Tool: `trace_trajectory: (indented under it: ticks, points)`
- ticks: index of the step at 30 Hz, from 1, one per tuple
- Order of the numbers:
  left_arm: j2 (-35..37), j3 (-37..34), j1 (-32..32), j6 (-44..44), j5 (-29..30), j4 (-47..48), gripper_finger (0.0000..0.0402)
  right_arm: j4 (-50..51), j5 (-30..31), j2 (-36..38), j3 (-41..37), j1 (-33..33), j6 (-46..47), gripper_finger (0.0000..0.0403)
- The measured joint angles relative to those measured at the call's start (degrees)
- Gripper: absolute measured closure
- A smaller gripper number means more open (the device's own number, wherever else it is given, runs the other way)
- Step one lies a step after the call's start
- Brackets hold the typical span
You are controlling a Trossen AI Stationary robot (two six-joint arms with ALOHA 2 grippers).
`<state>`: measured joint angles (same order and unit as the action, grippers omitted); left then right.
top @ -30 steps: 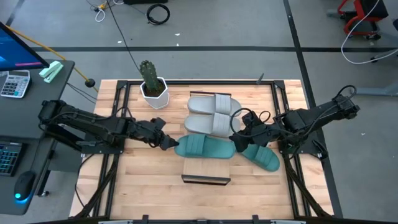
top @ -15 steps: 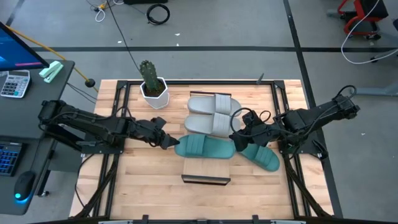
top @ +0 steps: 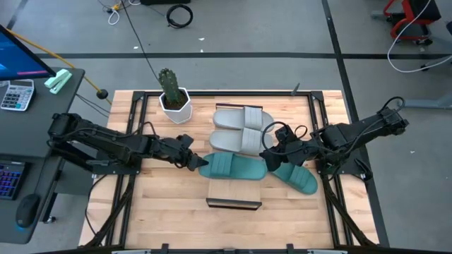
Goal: Pick and place slides into the shelf
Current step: Put the bottom green slipper onto the shelf
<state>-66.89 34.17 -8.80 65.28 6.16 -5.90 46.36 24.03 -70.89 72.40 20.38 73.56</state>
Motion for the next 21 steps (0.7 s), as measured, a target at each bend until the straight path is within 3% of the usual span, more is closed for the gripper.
trace_trajectory:
  ticks: [8, 21]
  points:
    - [0.03, 0.00, 0.00, 0.17, -0.01, -0.27, 0.0349, -0.10, -0.02, 0.00, 0.00, 0.00, 0.09, 0.0273]
    - [4.87, 0.00, -0.04, 0.87, 2.42, 6.50, 0.0350, -0.14, -0.07, 0.00, 0.00, 0.00, 0.05, 0.0277]
